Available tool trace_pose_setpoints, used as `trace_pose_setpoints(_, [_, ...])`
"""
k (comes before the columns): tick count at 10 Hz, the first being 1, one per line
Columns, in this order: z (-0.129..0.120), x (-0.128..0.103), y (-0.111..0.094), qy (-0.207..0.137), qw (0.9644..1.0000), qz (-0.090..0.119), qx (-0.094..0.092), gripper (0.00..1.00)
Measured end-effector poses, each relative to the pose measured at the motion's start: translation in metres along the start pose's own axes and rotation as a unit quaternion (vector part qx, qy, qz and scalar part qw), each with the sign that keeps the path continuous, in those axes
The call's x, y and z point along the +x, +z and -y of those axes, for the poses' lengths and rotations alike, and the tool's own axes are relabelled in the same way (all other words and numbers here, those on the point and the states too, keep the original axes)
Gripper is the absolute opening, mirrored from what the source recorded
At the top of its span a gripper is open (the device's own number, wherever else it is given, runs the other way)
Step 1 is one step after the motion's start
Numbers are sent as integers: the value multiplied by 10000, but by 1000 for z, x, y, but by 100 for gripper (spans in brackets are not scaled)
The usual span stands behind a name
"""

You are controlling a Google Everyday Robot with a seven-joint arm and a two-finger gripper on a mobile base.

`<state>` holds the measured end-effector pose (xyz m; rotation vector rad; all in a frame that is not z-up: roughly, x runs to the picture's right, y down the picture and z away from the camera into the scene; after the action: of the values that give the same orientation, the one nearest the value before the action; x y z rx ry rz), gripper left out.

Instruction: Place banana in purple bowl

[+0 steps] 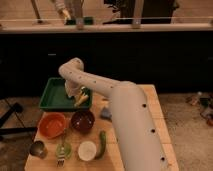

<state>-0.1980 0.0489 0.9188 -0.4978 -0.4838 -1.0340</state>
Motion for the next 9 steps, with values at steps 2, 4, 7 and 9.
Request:
trace_pose_setpoints(2, [0, 2, 3, 14, 10000, 19, -53, 54])
trace_pose_setpoints(4, [-6, 5, 5, 53, 9999, 25, -116, 54])
trace_pose_setpoints(7, [-16, 11, 8, 145, 9997, 13, -199, 54])
trace_pose_setpoints(9, [-14, 16, 11, 185, 9996, -8, -212, 54])
